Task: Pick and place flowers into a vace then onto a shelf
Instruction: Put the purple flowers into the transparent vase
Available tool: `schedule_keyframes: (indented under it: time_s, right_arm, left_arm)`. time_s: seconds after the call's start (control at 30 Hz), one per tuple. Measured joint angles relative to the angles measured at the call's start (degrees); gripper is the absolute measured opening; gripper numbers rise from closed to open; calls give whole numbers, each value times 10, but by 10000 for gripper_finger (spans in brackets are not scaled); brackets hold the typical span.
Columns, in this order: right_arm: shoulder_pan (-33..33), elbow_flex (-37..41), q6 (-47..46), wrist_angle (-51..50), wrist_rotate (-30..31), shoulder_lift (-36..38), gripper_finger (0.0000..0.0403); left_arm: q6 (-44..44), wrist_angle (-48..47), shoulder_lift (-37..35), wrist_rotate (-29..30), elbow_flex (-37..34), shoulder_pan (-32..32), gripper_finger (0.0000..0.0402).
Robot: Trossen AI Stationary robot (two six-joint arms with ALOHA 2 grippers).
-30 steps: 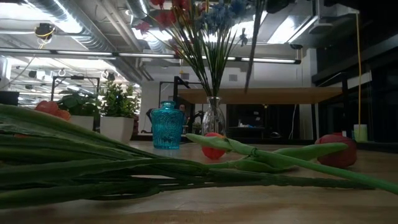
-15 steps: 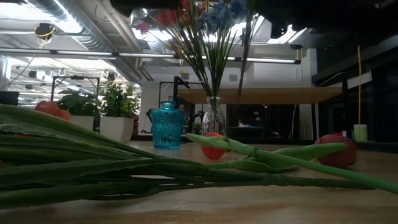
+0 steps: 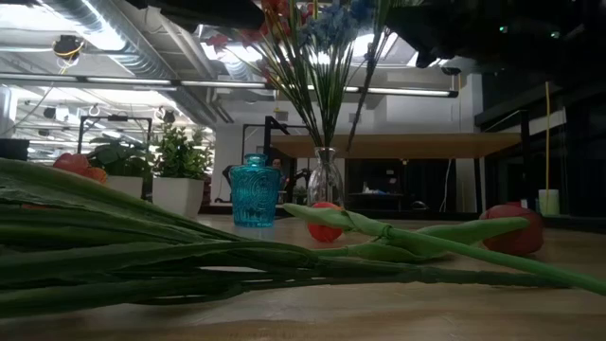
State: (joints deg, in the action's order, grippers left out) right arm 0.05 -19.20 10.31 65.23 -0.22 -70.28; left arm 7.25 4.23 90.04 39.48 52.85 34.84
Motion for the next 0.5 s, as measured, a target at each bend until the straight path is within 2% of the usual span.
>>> schedule_keyframes:
  time_s: [0.17, 0.5]
  right_arm:
    - [-39, 0, -34, 24, -51, 0, 4]
    - [-62, -25, -40, 22, -76, -1, 4]
  left_arm:
    - [-13, 0, 0, 0, 0, -1, 5]
    - [-20, 2, 0, 28, 0, -1, 5]
